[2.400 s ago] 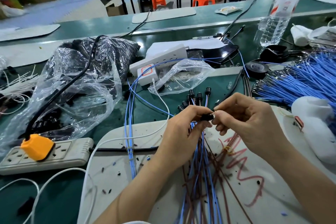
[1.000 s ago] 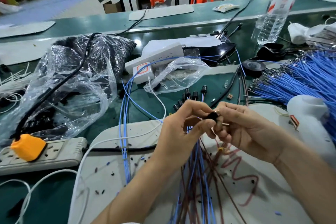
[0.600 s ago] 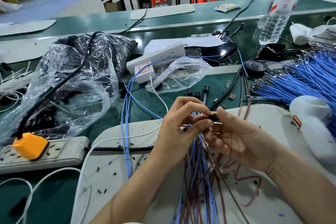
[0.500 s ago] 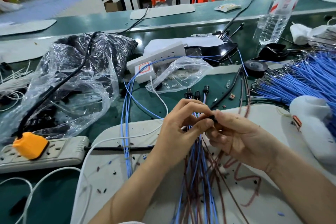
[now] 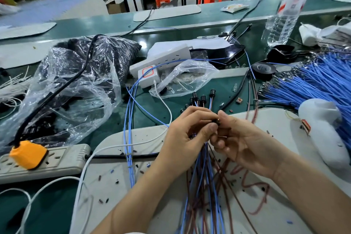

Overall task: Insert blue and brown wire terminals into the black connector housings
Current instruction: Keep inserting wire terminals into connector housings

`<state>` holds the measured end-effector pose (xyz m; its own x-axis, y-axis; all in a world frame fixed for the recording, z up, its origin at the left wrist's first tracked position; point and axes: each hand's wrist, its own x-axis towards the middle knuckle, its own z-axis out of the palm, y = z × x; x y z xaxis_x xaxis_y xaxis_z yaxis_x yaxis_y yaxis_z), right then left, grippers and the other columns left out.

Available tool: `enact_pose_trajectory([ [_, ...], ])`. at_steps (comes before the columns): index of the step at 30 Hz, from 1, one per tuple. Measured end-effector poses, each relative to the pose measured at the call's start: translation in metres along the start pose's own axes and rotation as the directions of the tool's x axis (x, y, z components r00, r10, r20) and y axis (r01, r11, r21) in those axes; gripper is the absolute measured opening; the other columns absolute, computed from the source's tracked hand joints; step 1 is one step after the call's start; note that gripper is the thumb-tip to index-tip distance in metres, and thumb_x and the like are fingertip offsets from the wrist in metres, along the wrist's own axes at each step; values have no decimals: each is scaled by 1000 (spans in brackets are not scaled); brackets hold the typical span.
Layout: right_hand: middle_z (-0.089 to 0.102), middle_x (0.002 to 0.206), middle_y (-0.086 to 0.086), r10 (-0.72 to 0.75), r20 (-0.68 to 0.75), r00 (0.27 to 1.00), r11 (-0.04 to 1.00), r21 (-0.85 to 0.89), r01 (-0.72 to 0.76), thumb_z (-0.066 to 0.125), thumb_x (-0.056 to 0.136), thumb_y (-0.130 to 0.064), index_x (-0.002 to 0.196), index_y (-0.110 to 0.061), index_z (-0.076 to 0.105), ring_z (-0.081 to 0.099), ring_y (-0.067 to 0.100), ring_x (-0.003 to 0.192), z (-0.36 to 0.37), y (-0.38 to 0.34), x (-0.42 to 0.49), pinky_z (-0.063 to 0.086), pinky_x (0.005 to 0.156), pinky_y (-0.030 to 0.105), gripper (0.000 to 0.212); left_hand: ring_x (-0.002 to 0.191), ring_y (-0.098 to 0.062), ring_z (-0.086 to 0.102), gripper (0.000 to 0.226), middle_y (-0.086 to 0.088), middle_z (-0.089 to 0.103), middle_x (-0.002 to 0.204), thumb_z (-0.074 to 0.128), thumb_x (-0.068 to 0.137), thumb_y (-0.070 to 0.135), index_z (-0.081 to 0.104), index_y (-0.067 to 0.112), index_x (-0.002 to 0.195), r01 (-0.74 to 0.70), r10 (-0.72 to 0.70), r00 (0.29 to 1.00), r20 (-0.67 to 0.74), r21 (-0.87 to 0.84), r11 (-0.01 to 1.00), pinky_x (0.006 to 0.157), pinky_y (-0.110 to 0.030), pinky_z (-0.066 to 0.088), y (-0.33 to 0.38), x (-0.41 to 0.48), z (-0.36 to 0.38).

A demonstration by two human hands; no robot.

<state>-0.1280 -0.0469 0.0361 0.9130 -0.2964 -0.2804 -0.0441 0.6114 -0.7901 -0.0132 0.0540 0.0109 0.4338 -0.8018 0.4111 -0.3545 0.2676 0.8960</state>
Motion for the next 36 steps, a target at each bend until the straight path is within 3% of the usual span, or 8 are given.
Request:
enact_pose_trajectory([
  [5, 60, 61, 5, -162, -88, 983, 982, -110, 152, 65, 73, -26, 73, -8, 73, 54, 10, 48, -3, 4, 4, 45, 43, 16, 20, 94, -15, 62, 15, -4, 60, 103, 60, 87, 10, 68, 7, 100, -34, 39, 999, -35, 144, 989, 80, -26, 51, 0, -1, -1],
  [8, 65, 58, 5, -395, -138, 908, 868, -379, 320, 63, 77, -15, 76, -2, 67, 58, 11, 47, -6, 6, 8, 47, 45, 17, 14, 83, -12, 64, 18, 2, 66, 94, 68, 83, 10, 66, 12, 101, 3, 17, 997, -80, 240, 971, 75, -24, 51, -2, -1, -1],
  [11, 66, 58, 6, -487, -137, 863, 797, -475, 374, 64, 80, -8, 77, -1, 67, 59, 12, 49, -9, 8, 10, 50, 48, 19, 9, 75, -9, 66, 19, 6, 70, 84, 73, 81, 7, 64, 12, 98, 53, -33, 996, -84, 239, 970, 73, -25, 54, -4, -1, 0],
  [18, 66, 59, 9, -507, -38, 861, 675, -639, 369, 62, 78, -31, 78, -4, 62, 55, 16, 45, -10, 7, 7, 44, 42, 22, 26, 71, -1, 61, 11, 8, 69, 80, 69, 83, 15, 67, 12, 93, -49, 76, 995, -57, 378, 925, 69, -17, 49, -2, -2, -2],
  [22, 61, 56, 1, -501, 22, 865, 498, -810, 309, 43, 87, -47, 70, -10, 53, 51, 9, 45, -11, 12, 12, 39, 48, 19, 42, 76, -5, 63, 11, 5, 69, 84, 69, 84, 13, 69, 10, 95, -96, 129, 990, -60, 387, 917, 72, -21, 51, -1, -1, -2],
  [28, 53, 50, 2, -477, 16, 879, 614, -709, 346, 38, 90, -48, 65, -15, 54, 46, 7, 42, -8, 17, 15, 36, 44, 16, 44, 80, -11, 64, 16, 0, 69, 87, 68, 83, 11, 71, 7, 98, -123, 152, 987, -46, 383, 915, 74, -28, 51, 0, -1, -1],
  [33, 50, 45, -3, -510, 6, 860, 606, -707, 364, 38, 92, -42, 57, -22, 57, 43, 5, 39, -6, 17, 14, 33, 43, 14, 44, 84, -5, 62, 20, 1, 69, 91, 70, 81, 15, 69, 6, 99, -117, 144, 989, -40, 393, 912, 78, -16, 48, -1, -2, 2],
  [36, 48, 44, 0, -500, -10, 866, 662, -648, 375, 40, 92, -39, 55, -18, 55, 41, 8, 37, -4, 17, 13, 33, 40, 15, 45, 85, -5, 63, 20, 1, 69, 90, 70, 82, 15, 69, 6, 99, -107, 136, 989, -56, 367, 924, 78, -18, 49, 0, -2, 4],
])
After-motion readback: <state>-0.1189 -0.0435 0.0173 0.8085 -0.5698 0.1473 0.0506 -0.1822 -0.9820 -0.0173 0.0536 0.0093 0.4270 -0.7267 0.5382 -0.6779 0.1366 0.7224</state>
